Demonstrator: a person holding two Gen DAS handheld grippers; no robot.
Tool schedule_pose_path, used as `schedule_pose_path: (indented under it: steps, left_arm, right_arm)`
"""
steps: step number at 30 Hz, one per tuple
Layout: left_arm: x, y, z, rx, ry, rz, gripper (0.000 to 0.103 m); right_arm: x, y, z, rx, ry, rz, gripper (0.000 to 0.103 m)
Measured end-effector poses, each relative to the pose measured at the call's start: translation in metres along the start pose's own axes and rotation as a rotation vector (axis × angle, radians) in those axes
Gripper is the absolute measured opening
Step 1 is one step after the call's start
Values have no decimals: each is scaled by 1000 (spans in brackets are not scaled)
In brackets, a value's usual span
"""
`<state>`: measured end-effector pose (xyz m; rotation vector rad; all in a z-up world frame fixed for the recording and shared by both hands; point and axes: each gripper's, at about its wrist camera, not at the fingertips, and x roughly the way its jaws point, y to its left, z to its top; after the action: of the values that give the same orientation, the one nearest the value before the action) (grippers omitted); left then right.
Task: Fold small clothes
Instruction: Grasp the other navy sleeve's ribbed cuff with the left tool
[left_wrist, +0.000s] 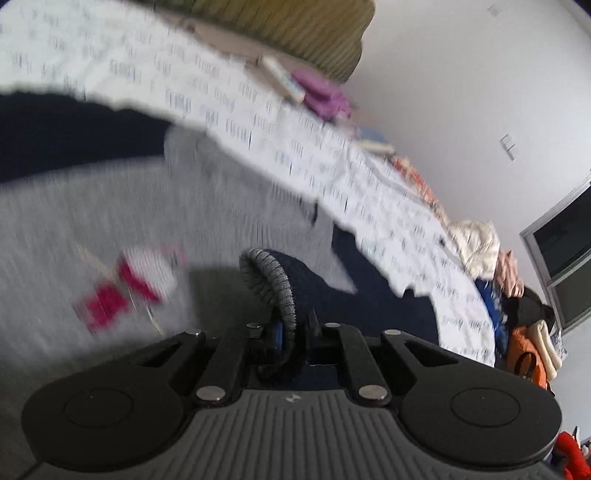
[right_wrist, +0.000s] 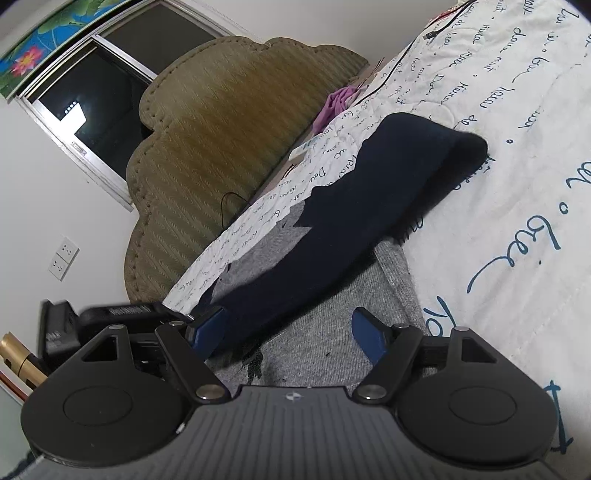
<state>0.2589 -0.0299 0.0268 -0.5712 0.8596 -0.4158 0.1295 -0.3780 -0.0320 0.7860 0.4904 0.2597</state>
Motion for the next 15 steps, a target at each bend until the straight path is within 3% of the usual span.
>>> schedule_pose_path:
  steps: [3, 6, 11, 15]
  left_arm:
    - [-22, 9, 20, 8, -27, 6, 10]
    - [-38, 20, 35, 25, -56, 39, 10]
    - [-57, 51, 49, -6, -74, 95, 10]
    - [-62, 76, 55, 32, -64, 225, 10]
  right_arm:
    - [-1, 7, 9, -19, 10, -6, 80]
    - [-10, 13, 31, -39, -36, 11, 81]
    - [-7, 12, 74, -117, -59, -69, 82]
    - [11, -2, 102, -101, -26, -114, 82]
